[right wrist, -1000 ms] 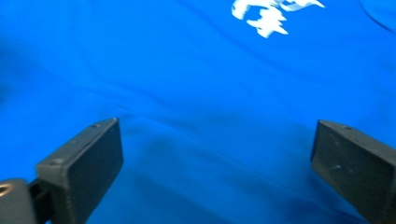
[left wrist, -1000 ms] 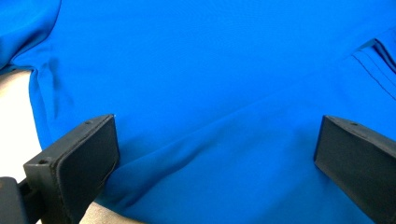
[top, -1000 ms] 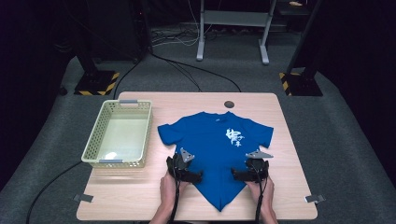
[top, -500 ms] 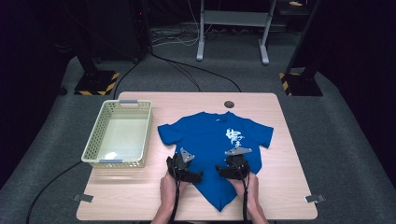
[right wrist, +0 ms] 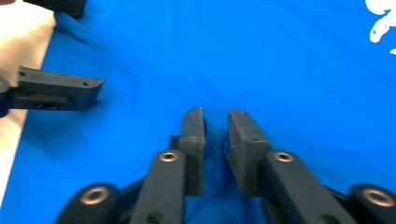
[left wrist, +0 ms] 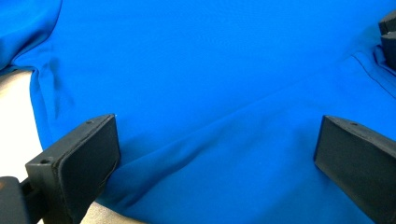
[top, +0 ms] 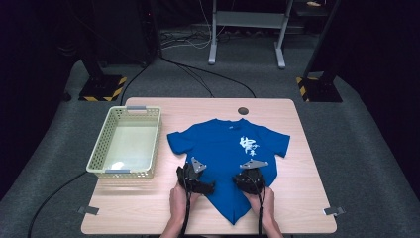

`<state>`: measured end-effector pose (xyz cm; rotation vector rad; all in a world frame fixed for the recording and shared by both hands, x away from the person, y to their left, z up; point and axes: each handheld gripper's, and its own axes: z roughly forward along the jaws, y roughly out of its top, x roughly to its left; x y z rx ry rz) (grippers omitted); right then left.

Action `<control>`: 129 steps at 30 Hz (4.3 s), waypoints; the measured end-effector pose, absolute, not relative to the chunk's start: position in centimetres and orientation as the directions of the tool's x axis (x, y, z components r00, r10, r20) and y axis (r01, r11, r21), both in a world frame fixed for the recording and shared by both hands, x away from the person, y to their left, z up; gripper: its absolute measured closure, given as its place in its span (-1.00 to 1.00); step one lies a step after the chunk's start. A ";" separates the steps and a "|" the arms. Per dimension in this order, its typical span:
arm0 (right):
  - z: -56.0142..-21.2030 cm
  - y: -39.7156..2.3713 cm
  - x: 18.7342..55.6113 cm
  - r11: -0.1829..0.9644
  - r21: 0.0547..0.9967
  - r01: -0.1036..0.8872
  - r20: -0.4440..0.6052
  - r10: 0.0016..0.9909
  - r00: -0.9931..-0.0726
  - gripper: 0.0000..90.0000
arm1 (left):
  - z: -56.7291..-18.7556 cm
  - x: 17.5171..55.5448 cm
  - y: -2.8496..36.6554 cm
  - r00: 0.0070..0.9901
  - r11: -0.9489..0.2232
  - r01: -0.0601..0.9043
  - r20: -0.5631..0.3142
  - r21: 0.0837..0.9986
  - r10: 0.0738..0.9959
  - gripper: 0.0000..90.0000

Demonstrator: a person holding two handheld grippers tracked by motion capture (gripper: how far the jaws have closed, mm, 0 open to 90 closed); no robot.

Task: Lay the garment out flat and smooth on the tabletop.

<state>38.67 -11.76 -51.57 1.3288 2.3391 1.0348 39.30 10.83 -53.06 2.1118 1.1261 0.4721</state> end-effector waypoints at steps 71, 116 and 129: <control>-48.5 -15.3 36.1 0.284 0.782 0.555 0.087 0.832 -0.548 0.92 | -53.1 39.4 10.8 0.557 -0.387 0.579 -0.001 0.718 0.830 -1.00; -48.4 -18.7 32.3 0.240 0.797 0.554 0.082 0.866 -0.493 0.92 | -53.1 39.4 10.8 0.556 -0.386 0.578 0.000 0.718 0.831 -1.00; -48.4 -19.5 31.7 0.233 0.796 0.558 0.076 0.877 -0.475 0.92 | -53.1 39.4 10.8 0.556 -0.386 0.579 -0.001 0.718 0.831 -1.00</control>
